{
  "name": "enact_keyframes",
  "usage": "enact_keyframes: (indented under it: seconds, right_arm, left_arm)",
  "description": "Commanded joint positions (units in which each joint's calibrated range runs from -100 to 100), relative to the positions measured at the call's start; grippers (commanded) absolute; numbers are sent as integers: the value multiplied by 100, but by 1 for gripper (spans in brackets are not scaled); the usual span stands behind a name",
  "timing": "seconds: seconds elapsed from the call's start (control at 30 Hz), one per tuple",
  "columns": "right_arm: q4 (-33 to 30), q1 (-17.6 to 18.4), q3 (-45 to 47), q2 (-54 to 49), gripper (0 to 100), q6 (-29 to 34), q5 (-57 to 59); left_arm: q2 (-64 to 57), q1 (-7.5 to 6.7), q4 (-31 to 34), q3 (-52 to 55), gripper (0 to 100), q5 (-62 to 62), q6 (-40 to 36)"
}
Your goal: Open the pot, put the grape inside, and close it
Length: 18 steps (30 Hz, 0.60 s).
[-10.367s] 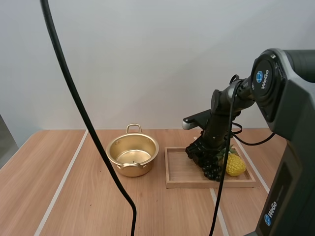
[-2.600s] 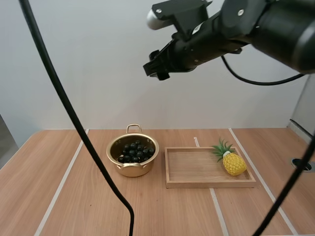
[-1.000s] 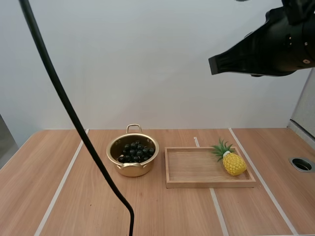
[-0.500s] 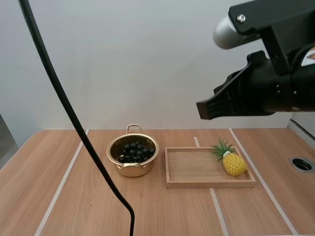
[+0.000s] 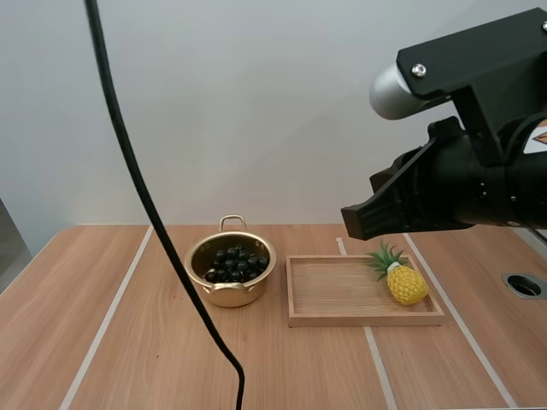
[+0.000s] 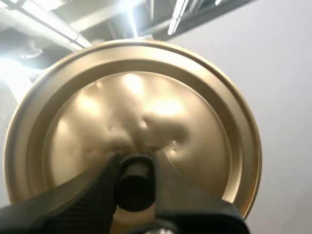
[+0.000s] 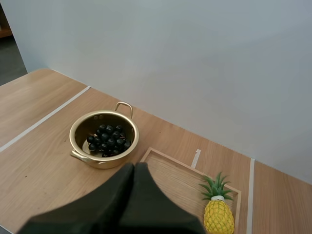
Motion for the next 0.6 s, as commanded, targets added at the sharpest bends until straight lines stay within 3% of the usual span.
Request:
enact_keyframes:
  seconds: [0.0, 0.23, 0.57]
  right_arm:
    - [84, 5, 21, -63, 0, -43, 0]
    - [95, 5, 21, -63, 0, -43, 0]
    - [95, 5, 21, -63, 0, -43, 0]
  left_arm:
    - [240, -13, 45, 6, 0, 71, 131]
    - [320, -13, -82, 712, 0, 71, 447]
    - [207, -13, -93, 2975, 0, 71, 671]
